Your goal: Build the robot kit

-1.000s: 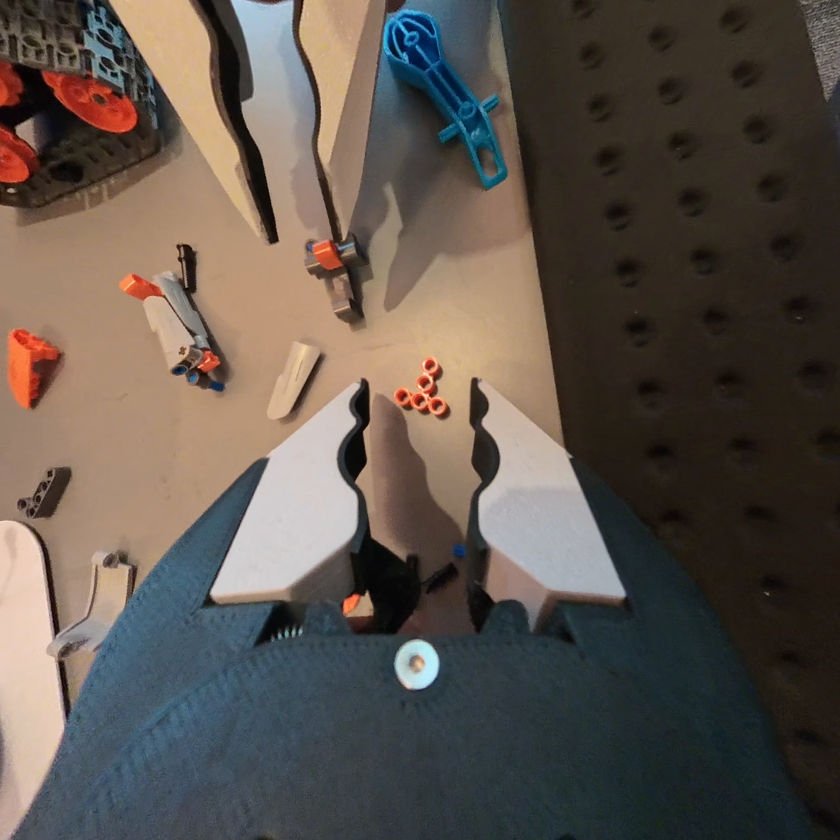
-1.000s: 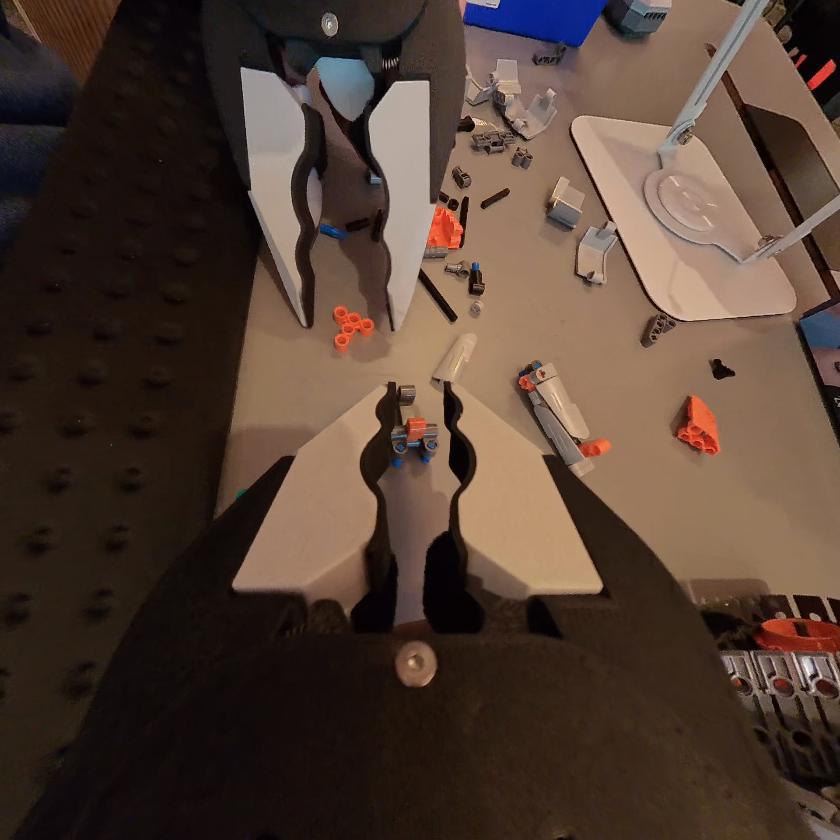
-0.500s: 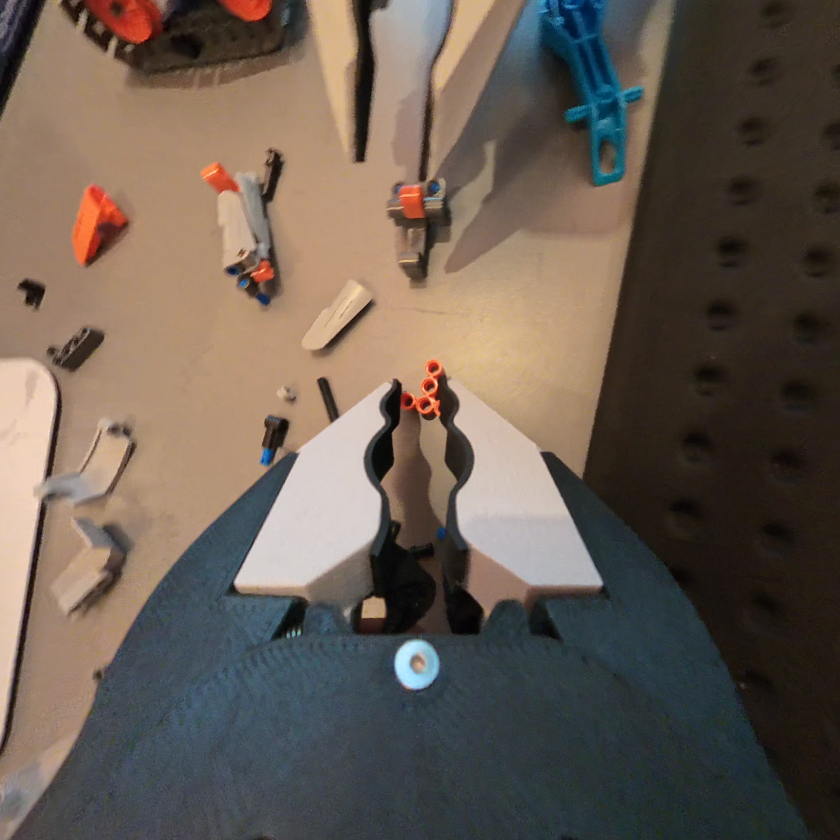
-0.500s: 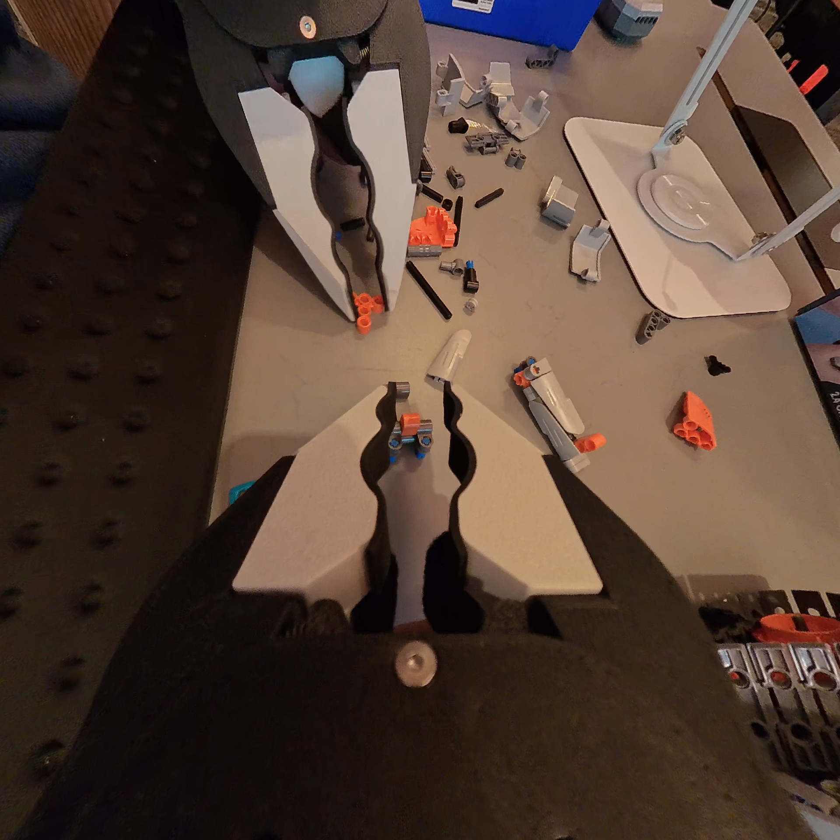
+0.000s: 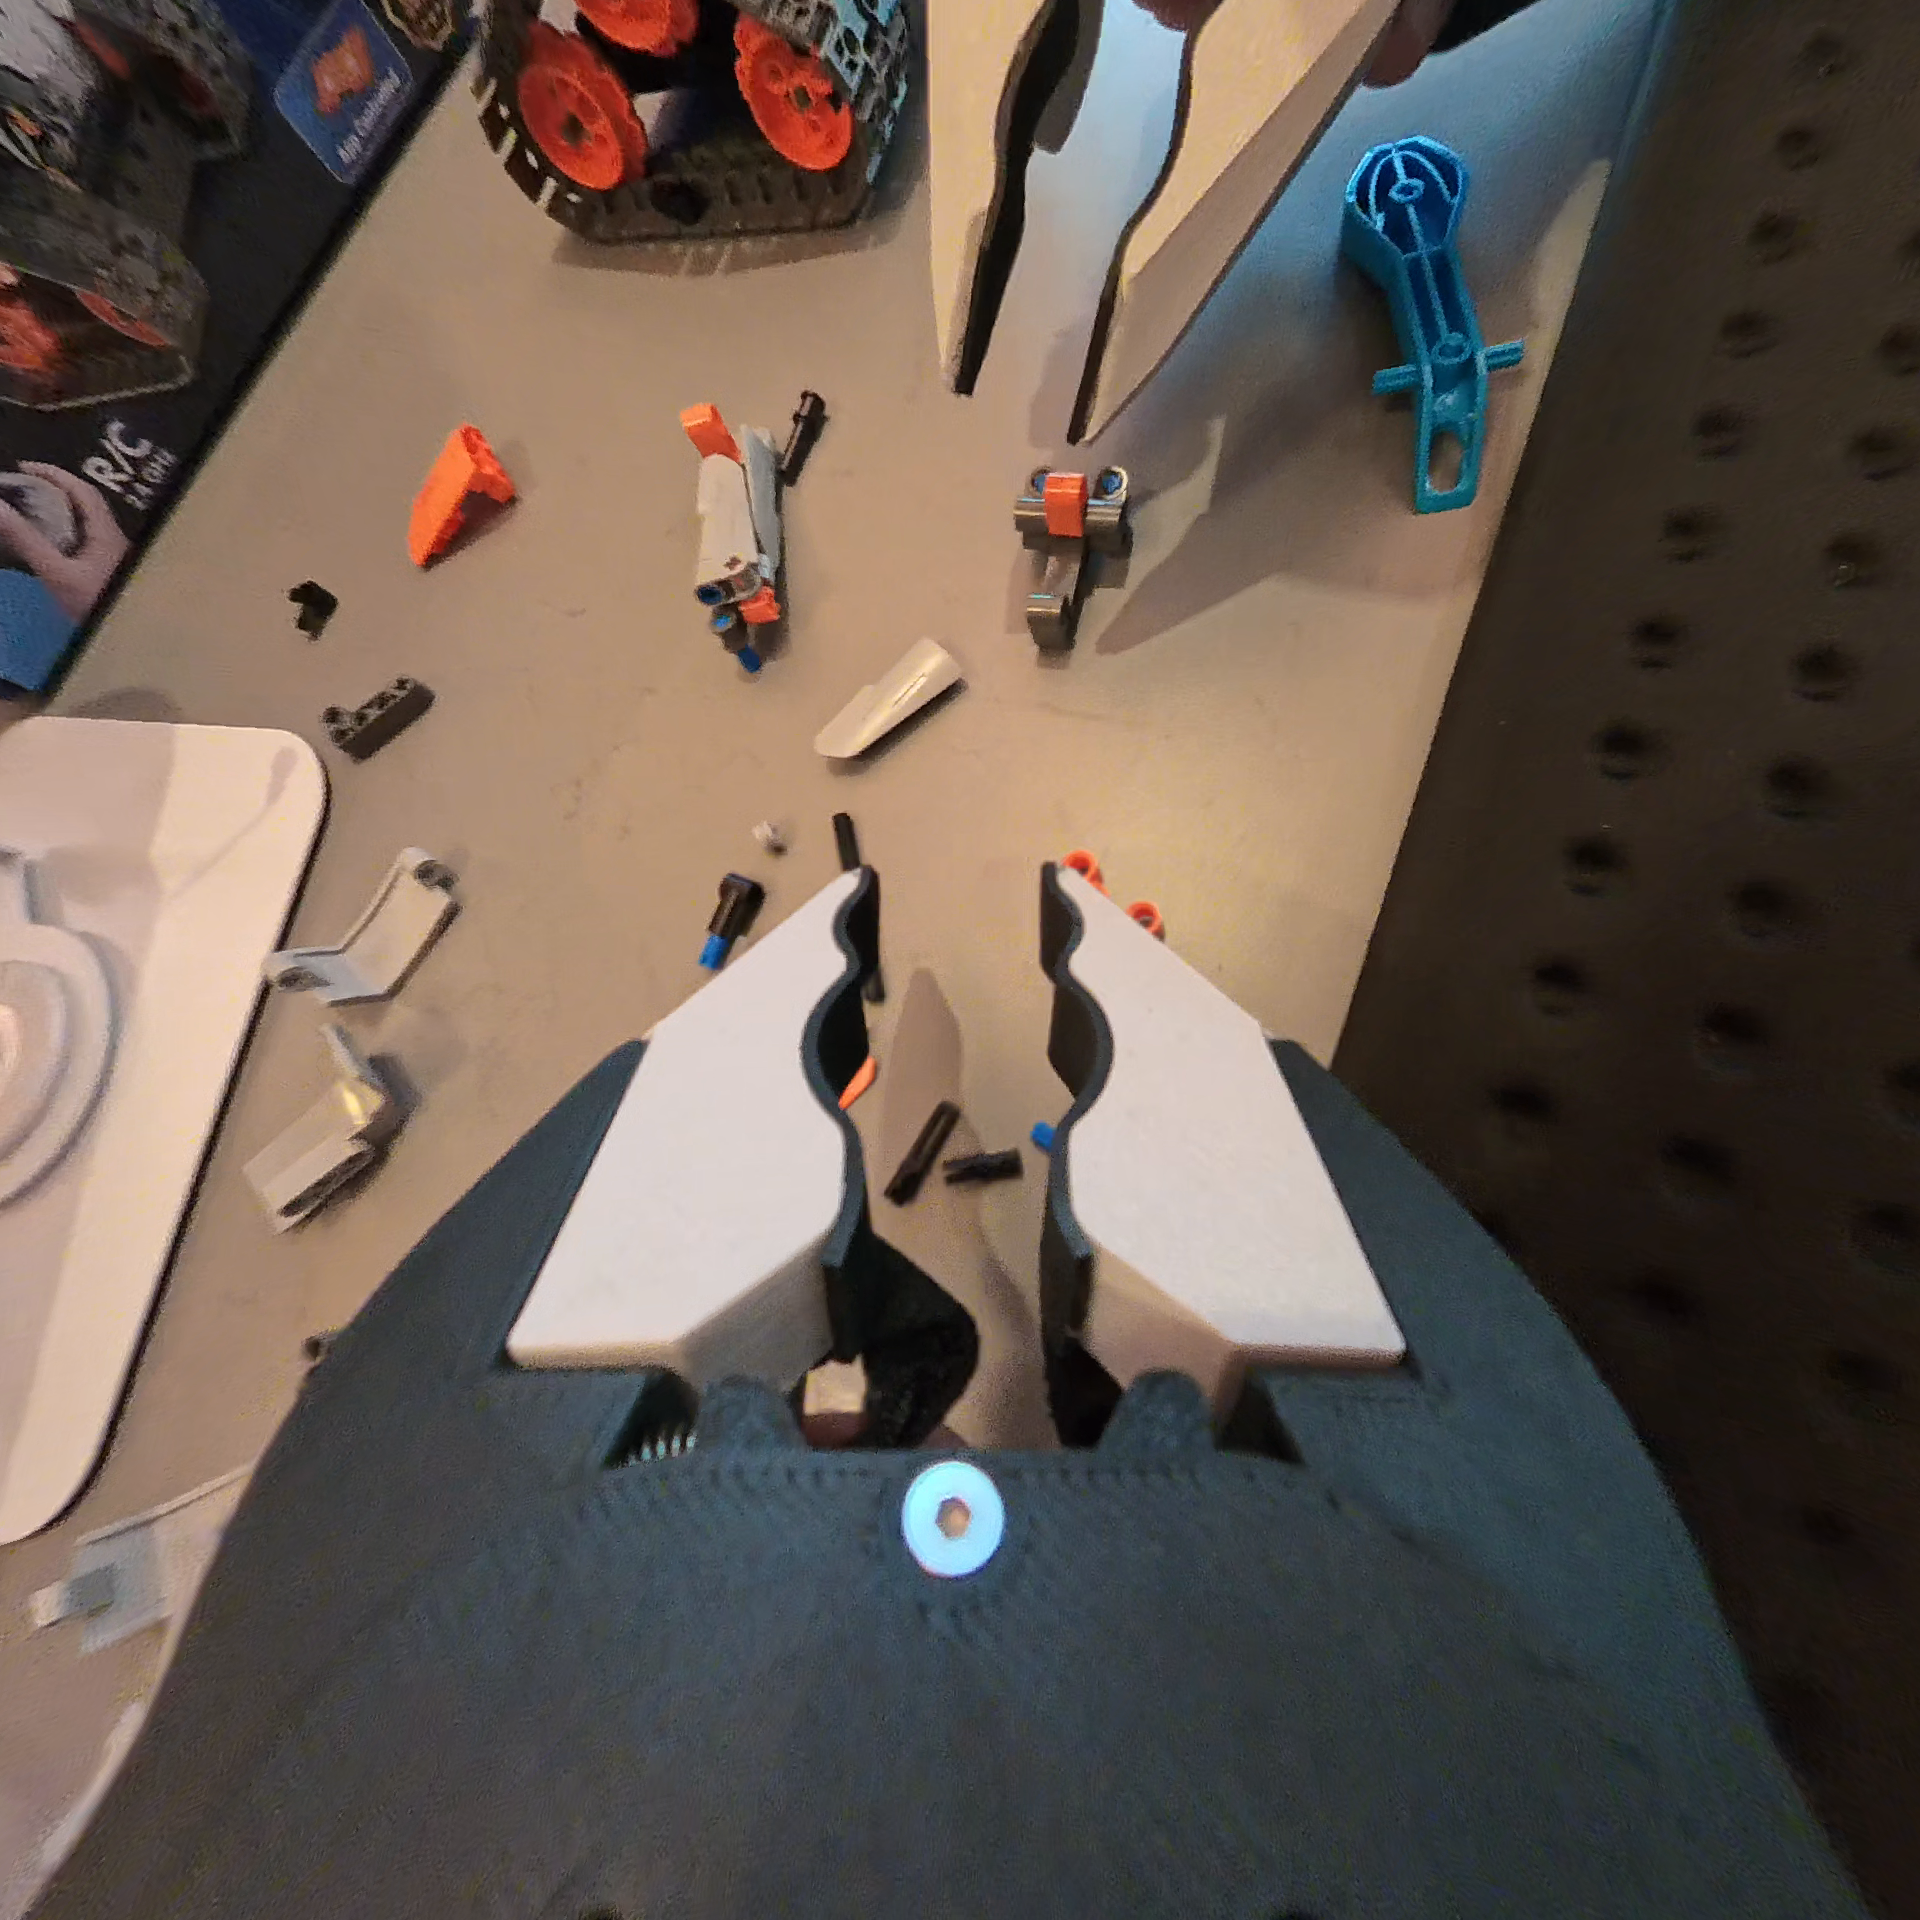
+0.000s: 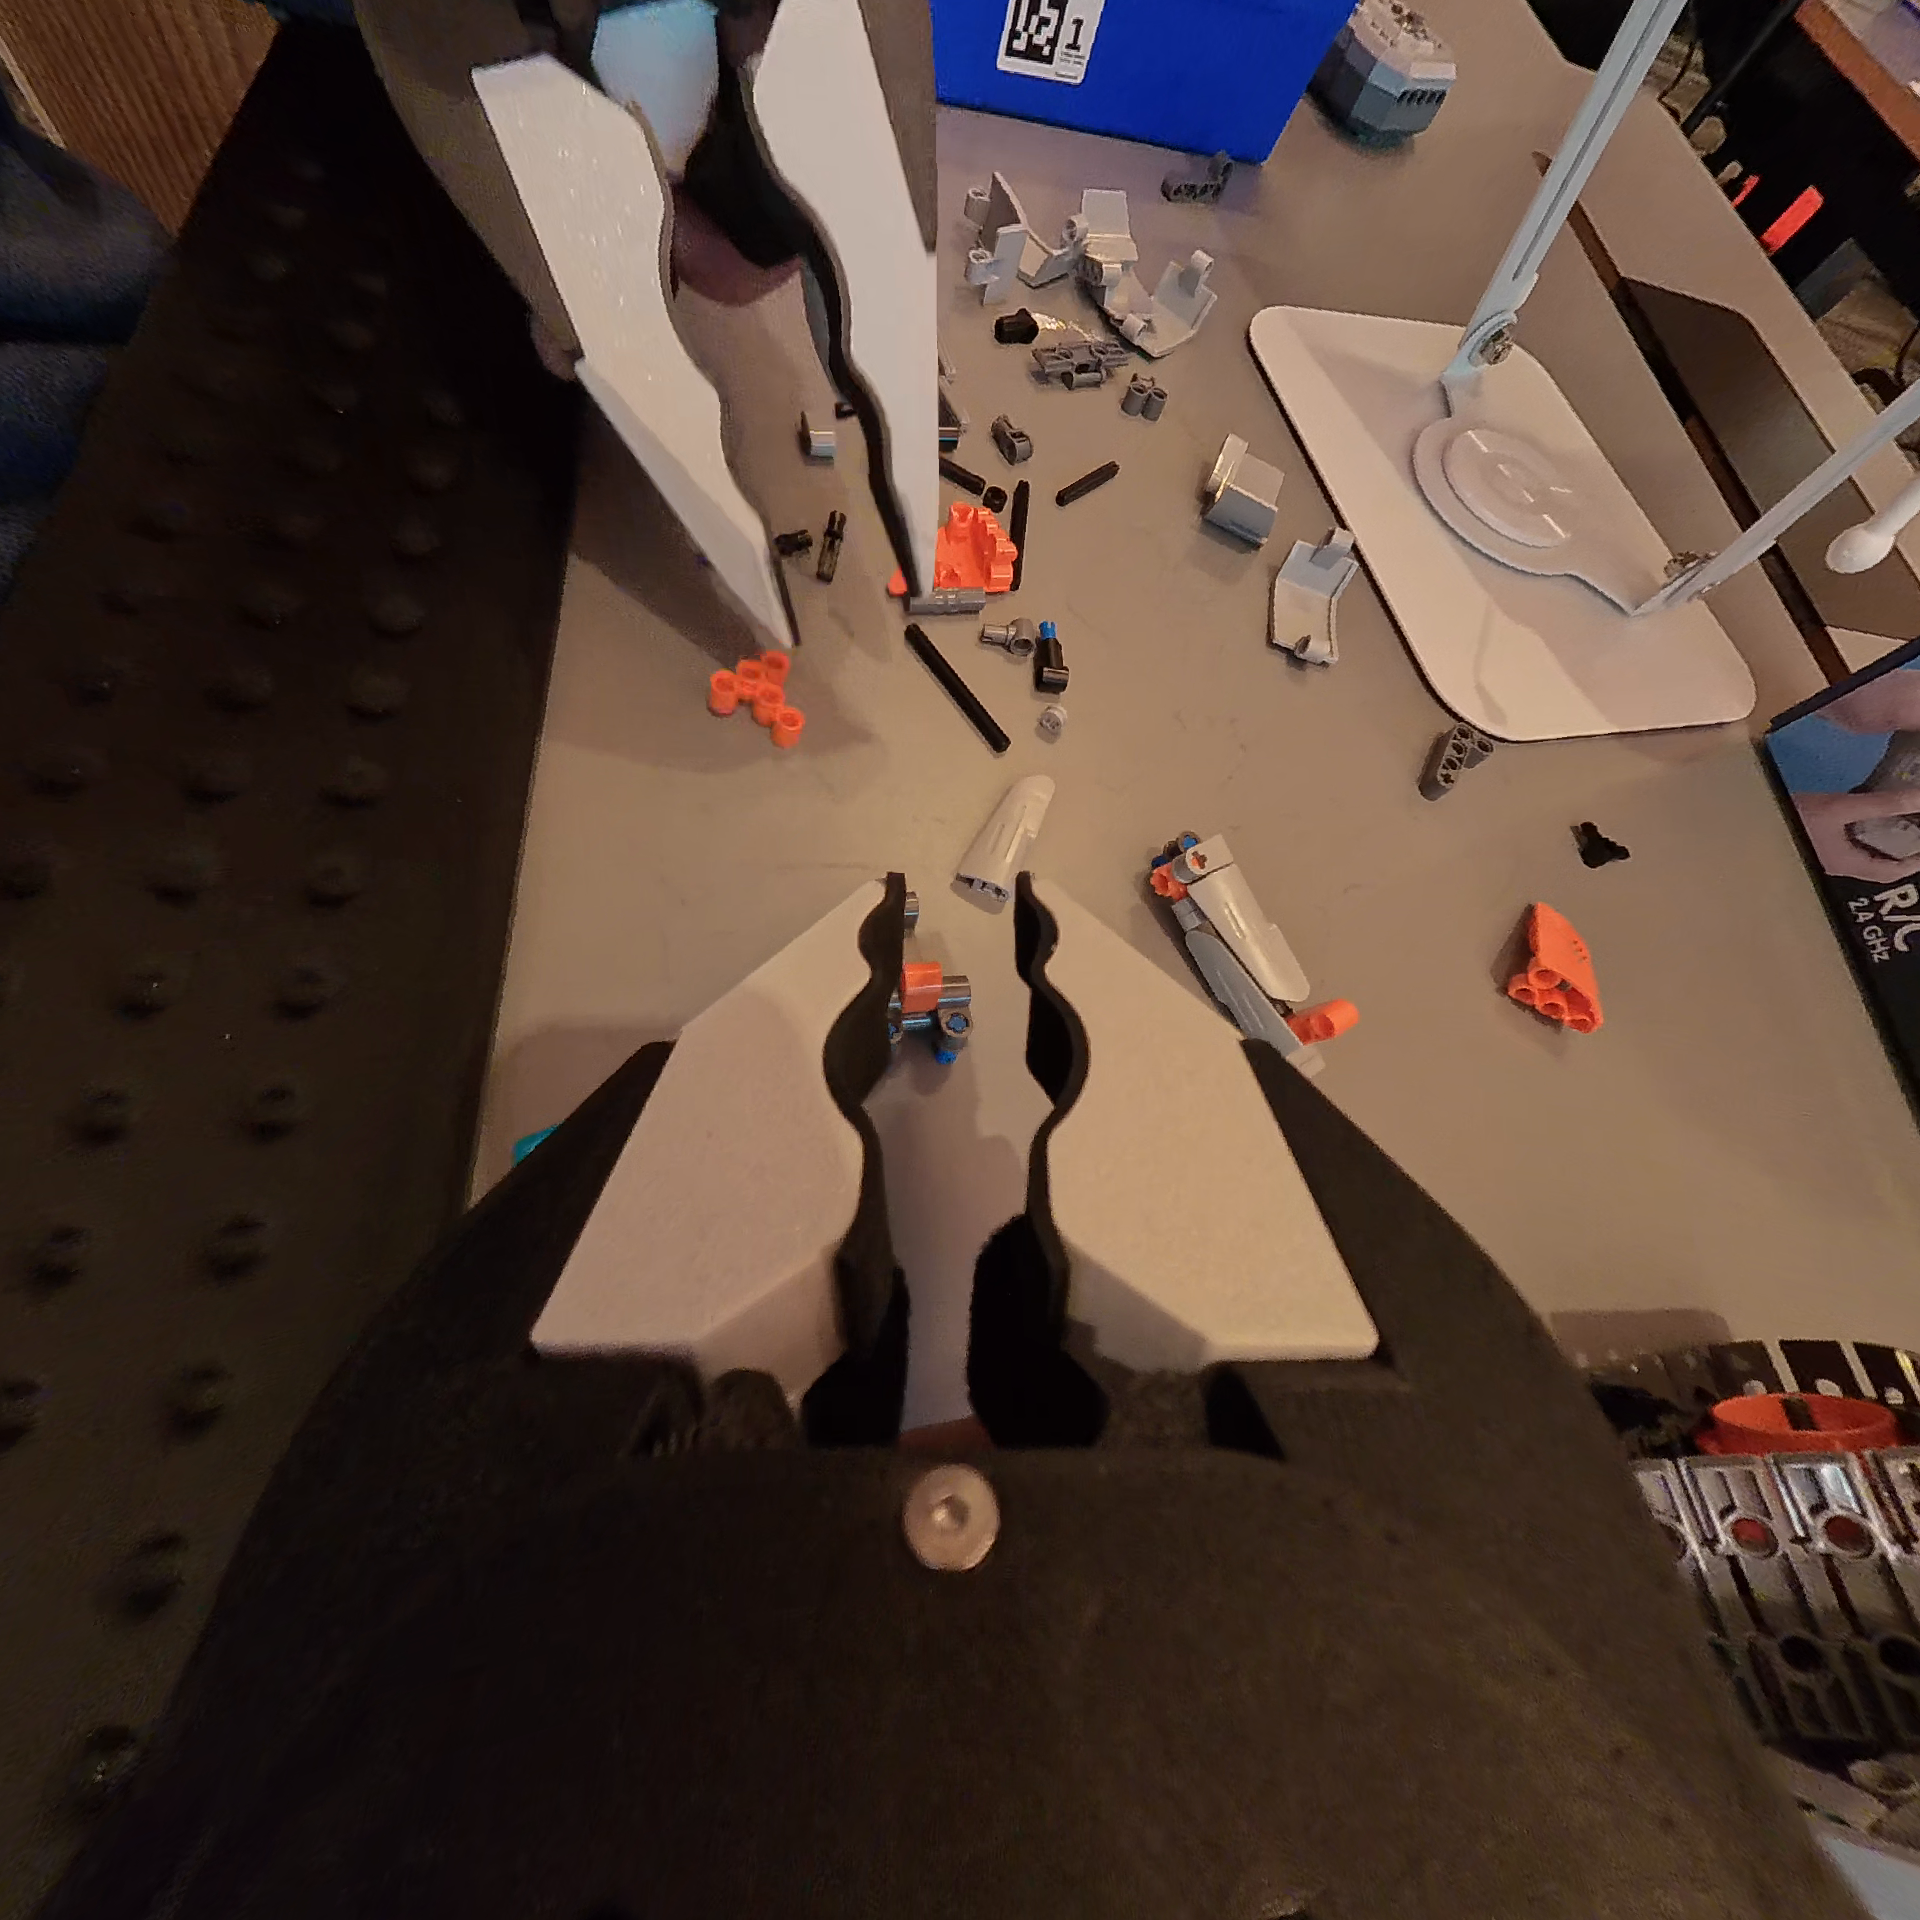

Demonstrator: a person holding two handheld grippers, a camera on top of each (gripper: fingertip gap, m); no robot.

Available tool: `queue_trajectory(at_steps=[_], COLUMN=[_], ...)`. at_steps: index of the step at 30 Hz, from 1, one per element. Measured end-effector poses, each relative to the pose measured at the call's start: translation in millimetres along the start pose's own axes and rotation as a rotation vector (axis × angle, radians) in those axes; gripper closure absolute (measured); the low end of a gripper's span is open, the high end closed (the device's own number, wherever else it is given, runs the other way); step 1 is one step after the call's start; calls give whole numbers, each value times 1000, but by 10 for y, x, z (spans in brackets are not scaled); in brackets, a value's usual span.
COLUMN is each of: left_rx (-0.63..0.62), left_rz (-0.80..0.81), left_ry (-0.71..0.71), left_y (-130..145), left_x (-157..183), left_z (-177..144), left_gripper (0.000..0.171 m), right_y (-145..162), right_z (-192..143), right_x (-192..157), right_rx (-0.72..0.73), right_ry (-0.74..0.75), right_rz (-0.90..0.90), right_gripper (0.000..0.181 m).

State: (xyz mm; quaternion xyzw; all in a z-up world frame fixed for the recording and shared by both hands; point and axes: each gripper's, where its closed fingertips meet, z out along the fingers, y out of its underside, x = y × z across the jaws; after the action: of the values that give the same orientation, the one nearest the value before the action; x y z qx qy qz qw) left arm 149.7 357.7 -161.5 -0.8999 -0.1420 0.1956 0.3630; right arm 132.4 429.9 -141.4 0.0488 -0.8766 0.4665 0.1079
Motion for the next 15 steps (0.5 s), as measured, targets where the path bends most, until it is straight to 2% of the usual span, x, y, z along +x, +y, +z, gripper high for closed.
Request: queue_trajectory(at_steps=[5, 10, 15], left_rx=[-25, -69, -75], left_rz=[127, 117, 85], left_ry=[-92, -143, -147], left_y=[56, 221, 338], left_x=[-219, -427, -476], left_z=[-281, -478, -640], left_gripper=[143, 144, 144], right_y=[-8, -14, -8], right_z=[-13, -14, 1], right_x=[17, 17, 30], right_rx=[9, 9, 0], right_ry=[5, 9, 16], right_rz=[5, 1, 7], right_gripper=[162, 163, 162])
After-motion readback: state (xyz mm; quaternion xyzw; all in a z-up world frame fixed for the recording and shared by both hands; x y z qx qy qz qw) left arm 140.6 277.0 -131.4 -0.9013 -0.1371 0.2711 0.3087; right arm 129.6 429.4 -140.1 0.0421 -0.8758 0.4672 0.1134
